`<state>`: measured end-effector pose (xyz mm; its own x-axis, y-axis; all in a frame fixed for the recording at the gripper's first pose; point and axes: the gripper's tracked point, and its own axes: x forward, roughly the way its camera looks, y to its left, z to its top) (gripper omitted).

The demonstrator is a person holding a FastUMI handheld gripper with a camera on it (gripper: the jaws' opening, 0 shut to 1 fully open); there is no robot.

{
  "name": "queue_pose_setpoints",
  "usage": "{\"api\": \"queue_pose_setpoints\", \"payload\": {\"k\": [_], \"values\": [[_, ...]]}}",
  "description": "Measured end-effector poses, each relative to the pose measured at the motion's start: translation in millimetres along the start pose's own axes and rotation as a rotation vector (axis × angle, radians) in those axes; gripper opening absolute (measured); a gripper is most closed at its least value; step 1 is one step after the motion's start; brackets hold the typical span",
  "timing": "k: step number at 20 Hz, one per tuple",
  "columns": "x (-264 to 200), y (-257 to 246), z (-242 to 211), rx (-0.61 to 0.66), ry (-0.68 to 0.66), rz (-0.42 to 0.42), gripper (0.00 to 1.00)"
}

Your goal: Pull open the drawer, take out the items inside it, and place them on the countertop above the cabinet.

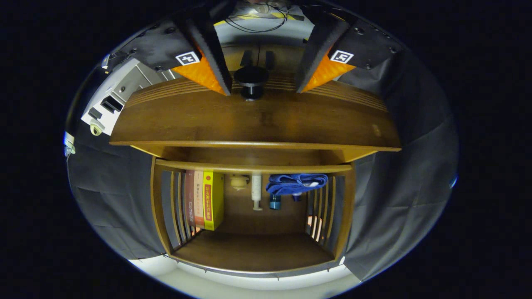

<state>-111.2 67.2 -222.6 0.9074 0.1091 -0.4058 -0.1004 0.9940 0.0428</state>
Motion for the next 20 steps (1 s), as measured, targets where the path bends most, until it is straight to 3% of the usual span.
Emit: {"api": "queue_pose_setpoints", "payload": {"k": [4,6,8,11,17,20], "values": [[-3.1,-10.3,107.2,-0.023,-0.205,-0.012,0.98],[20.3,-24.7,138.8,-0.073,-0.175,-0.053,0.98],[54.4,-26.4,143.9,-0.117,-0.046,-0.056,0.98],[110.4,-1.3,116.1,-0.078,0.165,0.058,0.98],[160.9,-31.5,5.2,-0.127,0.58,-0.005,0.99],[172.0,-42.9,-32.7,-0.082,0.709,-0.026,0.99]]}}
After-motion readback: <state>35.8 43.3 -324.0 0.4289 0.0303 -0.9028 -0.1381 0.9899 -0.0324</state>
